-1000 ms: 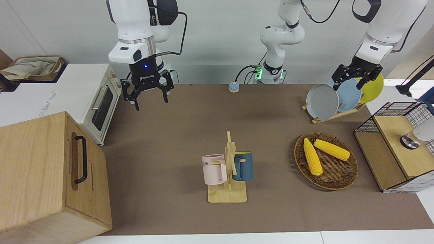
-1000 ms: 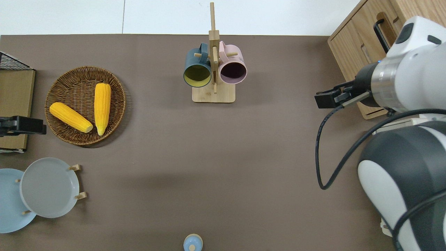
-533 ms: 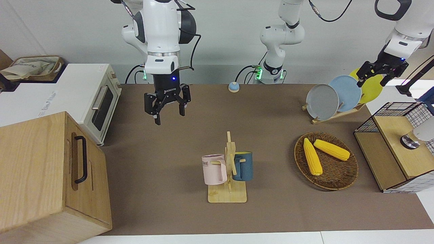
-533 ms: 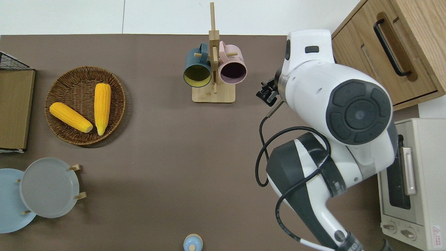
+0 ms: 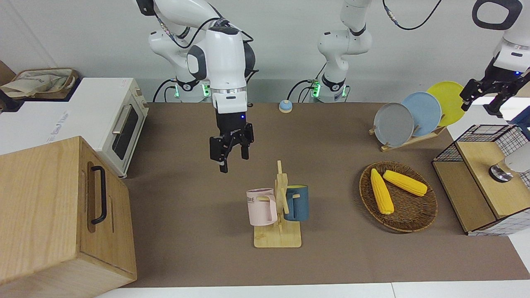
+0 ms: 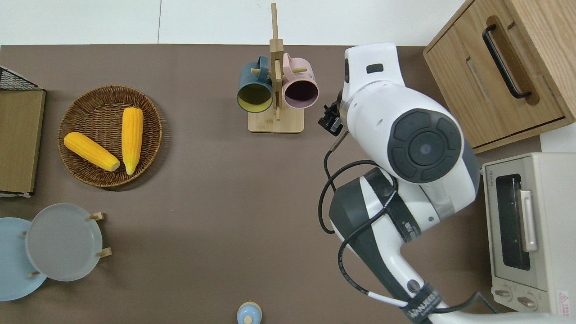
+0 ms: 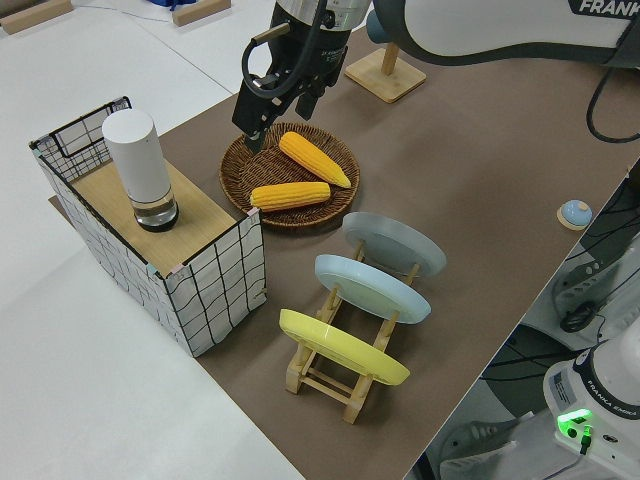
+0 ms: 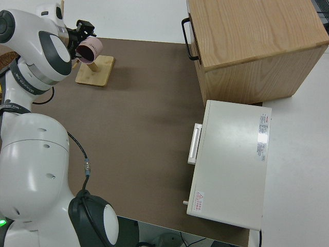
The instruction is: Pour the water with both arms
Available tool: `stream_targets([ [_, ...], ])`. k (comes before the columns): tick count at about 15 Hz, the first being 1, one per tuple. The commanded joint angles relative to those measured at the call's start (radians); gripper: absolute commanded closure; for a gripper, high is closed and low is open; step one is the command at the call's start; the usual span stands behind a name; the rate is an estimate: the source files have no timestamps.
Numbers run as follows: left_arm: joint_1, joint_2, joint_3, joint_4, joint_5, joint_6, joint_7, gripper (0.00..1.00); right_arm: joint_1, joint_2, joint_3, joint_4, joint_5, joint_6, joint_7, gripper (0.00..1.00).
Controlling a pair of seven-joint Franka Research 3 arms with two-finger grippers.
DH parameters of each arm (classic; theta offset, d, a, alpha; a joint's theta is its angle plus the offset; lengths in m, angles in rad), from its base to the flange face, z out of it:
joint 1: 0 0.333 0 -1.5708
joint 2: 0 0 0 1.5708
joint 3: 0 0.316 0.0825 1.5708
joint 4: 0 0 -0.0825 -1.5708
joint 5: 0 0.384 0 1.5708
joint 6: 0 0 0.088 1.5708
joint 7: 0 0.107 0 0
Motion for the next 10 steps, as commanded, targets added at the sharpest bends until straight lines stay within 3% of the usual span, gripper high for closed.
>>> stream_targets([
  [1,0.052,0.026,0.000,0.017,-0.052,0.047,0.085,0.01,0.002,0.054,0.005,0.017,-0.053,0.048,-0.012,0.017],
  [6,0.103,0.046,0.000,0.009,-0.104,0.138,0.122,0.01,0.017,0.105,0.005,0.046,-0.087,0.075,-0.006,0.021],
  [10,0.138,0.063,0.000,0.005,-0.178,0.187,0.182,0.00,0.017,0.143,-0.007,0.090,-0.101,0.092,-0.003,0.021],
])
